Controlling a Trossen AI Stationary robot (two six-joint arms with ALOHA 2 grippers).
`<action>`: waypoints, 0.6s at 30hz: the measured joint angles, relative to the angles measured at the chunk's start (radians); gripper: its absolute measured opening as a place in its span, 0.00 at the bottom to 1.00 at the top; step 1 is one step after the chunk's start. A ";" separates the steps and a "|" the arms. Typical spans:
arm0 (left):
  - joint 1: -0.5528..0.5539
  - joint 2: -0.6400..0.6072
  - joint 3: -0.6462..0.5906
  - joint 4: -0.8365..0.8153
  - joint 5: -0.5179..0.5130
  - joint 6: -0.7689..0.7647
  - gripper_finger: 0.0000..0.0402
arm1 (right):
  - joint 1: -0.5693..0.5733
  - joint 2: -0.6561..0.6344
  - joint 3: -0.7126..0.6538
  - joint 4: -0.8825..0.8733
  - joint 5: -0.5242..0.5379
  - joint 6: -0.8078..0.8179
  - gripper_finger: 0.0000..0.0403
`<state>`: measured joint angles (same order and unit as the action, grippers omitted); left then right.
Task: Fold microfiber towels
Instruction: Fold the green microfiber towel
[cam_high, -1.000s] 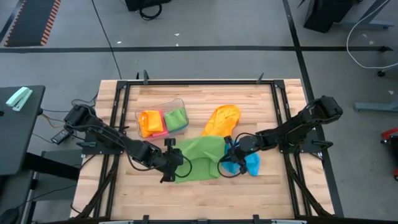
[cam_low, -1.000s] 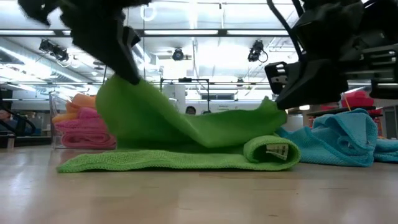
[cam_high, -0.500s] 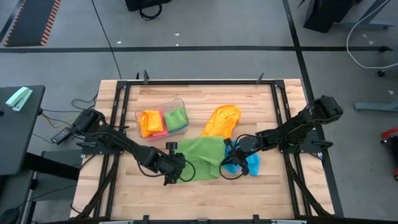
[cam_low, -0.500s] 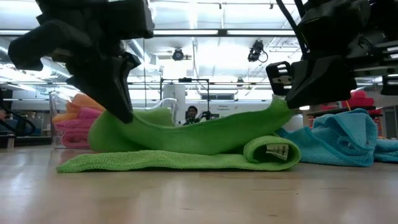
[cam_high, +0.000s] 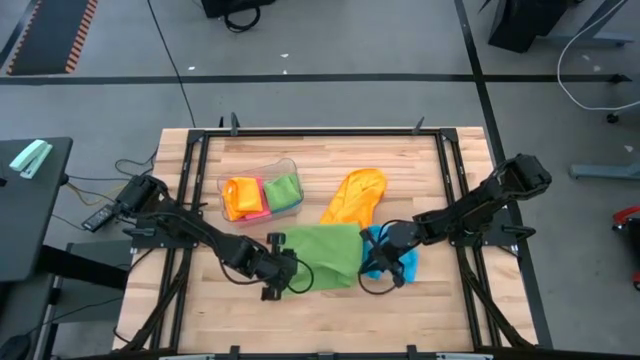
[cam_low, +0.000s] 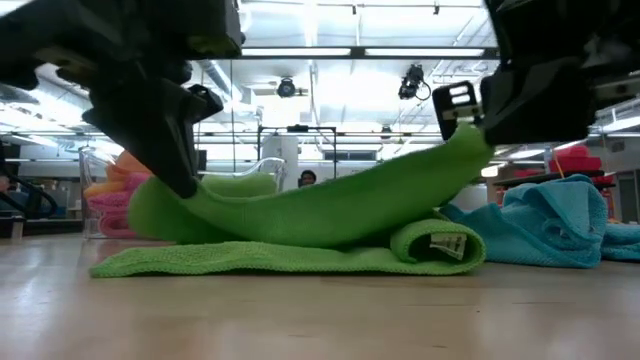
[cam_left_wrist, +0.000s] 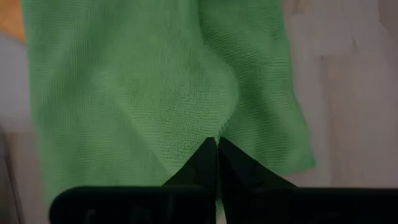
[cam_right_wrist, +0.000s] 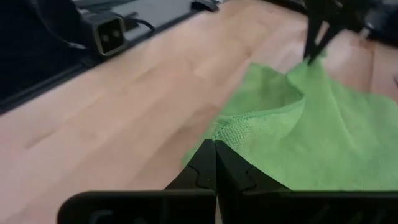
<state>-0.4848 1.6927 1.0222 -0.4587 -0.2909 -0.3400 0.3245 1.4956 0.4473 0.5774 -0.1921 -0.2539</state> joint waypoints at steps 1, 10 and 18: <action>-0.003 -0.001 0.000 -0.003 0.000 -0.007 0.03 | 0.007 0.000 0.000 0.007 -0.001 -0.006 0.00; -0.014 -0.003 0.000 0.029 0.002 -0.039 0.10 | 0.019 0.000 0.000 0.016 -0.001 -0.011 0.00; -0.014 -0.003 0.000 0.042 0.002 -0.043 0.08 | 0.019 0.000 0.000 -0.004 0.000 -0.003 0.00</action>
<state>-0.4988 1.6894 1.0222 -0.4168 -0.2893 -0.3828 0.3431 1.4952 0.4473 0.5736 -0.1919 -0.2566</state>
